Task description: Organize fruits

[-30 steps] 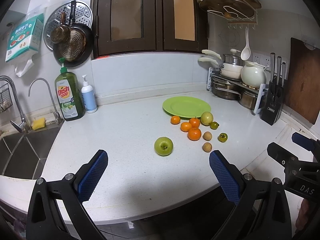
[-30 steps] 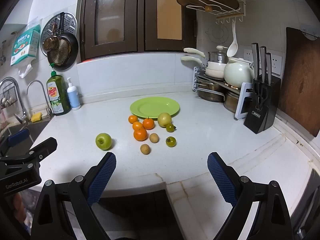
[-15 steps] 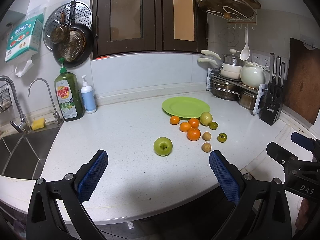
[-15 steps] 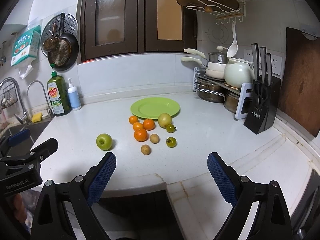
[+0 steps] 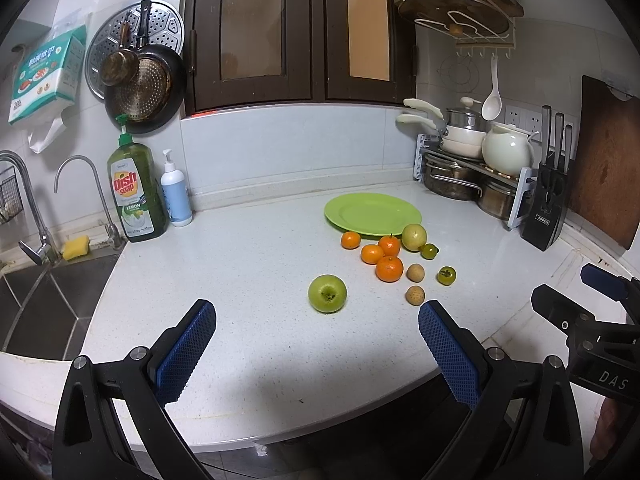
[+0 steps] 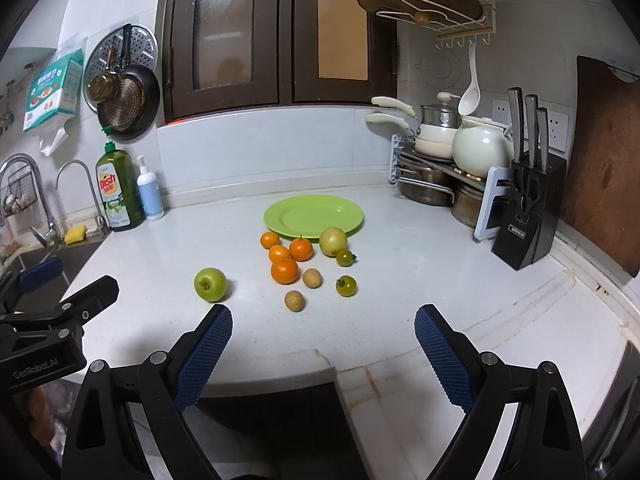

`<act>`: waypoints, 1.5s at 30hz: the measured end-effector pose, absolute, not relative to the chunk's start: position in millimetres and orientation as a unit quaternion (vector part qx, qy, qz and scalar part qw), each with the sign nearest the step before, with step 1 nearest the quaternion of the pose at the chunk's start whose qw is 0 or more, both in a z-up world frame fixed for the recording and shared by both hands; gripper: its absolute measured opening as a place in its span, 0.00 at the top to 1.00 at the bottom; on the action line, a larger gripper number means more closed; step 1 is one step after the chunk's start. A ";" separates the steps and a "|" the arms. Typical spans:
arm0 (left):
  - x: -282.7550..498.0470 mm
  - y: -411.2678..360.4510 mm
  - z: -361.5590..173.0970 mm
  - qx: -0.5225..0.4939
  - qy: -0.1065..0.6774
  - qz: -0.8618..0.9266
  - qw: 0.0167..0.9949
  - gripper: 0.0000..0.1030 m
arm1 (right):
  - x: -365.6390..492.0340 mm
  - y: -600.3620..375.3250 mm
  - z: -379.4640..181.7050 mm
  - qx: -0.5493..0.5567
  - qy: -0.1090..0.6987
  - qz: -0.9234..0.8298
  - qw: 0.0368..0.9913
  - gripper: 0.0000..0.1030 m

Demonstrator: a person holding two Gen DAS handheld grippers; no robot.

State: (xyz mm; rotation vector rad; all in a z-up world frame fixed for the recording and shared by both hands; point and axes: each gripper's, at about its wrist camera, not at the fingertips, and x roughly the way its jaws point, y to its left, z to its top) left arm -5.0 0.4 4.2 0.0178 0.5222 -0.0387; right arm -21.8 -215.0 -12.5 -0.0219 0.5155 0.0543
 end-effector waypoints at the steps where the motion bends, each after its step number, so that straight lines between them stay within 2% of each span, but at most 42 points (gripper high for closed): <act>1: -3.4 0.3 3.8 0.009 0.259 -0.018 0.966 0.00 | -20.1 -214.2 -12.7 -0.011 0.256 0.027 0.966 0.09; 18: 40.2 2.6 -19.0 0.041 0.278 -0.040 0.959 0.00 | 23.7 -203.4 -39.5 -0.001 0.295 0.055 0.954 0.09; 37: 144.0 -4.8 -80.0 0.066 0.364 -0.080 0.926 0.07 | 111.7 -191.2 -92.8 0.011 0.374 0.055 0.926 0.10; 39: 152.2 -7.4 -87.5 0.068 0.376 -0.087 0.920 0.11 | 120.6 -190.8 -97.8 0.014 0.381 0.058 0.922 0.12; 43: 165.6 -11.2 -100.2 0.072 0.397 -0.096 0.910 0.18 | 135.1 -187.8 -109.3 0.016 0.400 0.070 0.914 0.24; 45: 170.7 -12.8 -104.5 0.074 0.405 -0.099 0.906 0.25 | 141.2 -187.1 -113.8 0.019 0.407 0.075 0.910 0.28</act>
